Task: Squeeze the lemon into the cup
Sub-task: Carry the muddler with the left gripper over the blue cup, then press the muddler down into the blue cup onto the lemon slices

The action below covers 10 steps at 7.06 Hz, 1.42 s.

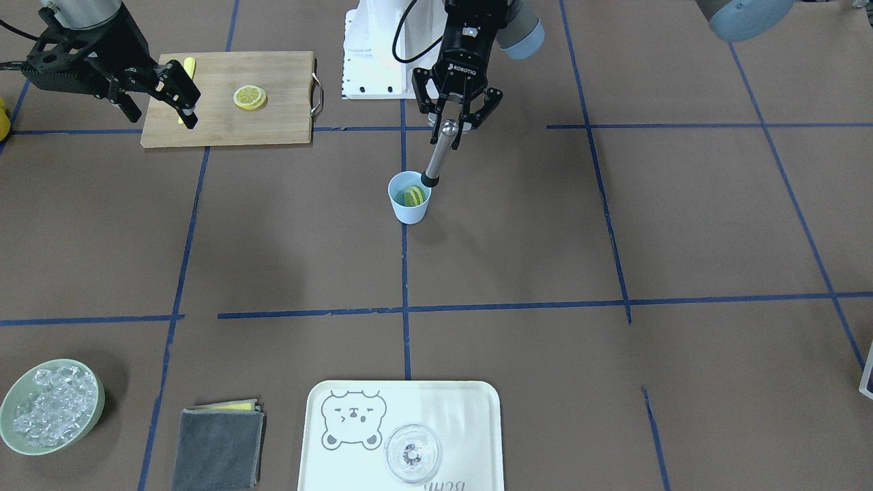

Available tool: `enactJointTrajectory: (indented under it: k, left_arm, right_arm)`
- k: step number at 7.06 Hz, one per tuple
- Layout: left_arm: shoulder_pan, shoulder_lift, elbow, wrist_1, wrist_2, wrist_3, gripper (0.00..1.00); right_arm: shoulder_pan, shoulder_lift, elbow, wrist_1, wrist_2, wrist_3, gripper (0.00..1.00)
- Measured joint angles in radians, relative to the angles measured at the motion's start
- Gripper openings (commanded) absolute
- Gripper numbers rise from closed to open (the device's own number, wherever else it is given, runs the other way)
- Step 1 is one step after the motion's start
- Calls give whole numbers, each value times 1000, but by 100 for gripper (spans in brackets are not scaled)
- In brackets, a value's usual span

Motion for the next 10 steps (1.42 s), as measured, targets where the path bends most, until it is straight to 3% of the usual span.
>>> enactJointTrajectory:
  k: [10]
  left_arm:
    - [7,-104,215,-34,5,0,0]
  right_arm:
    - [-1,0,-18,0,3,-1,100]
